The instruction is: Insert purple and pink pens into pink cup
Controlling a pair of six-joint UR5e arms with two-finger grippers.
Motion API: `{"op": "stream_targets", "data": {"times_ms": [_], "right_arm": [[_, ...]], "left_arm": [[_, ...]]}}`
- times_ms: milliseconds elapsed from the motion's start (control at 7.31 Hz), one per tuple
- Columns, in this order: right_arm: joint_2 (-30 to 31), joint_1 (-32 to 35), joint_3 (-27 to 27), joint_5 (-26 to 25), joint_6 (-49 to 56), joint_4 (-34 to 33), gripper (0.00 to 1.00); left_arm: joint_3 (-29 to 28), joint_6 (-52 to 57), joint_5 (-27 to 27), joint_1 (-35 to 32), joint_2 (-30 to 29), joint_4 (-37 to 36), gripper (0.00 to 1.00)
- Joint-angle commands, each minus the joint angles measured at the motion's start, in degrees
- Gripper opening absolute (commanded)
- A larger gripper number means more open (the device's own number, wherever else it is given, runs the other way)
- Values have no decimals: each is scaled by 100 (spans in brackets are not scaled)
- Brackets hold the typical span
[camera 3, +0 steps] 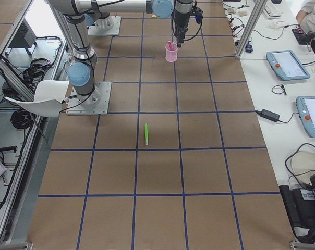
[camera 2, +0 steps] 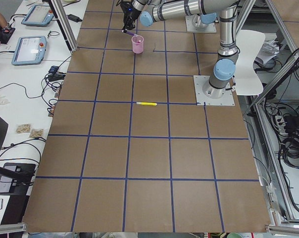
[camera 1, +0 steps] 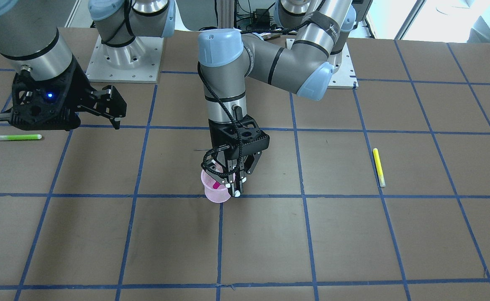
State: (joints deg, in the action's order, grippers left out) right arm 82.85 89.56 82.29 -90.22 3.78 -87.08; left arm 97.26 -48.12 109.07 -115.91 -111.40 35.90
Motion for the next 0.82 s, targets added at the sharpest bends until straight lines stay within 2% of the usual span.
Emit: {"op": "stream_targets", "data": {"times_ms": [0, 547, 684], "right_arm": [[12, 0, 6, 4, -27, -11, 100], [12, -9, 6, 4, -27, -11, 100], [12, -17, -3, 4, -27, -11, 100]], "left_arm": [[196, -57, 114, -107, -39, -74, 0], [214, -58, 114, -291, -276, -74, 0], [214, -66, 114, -309, -320, -74, 14]]}}
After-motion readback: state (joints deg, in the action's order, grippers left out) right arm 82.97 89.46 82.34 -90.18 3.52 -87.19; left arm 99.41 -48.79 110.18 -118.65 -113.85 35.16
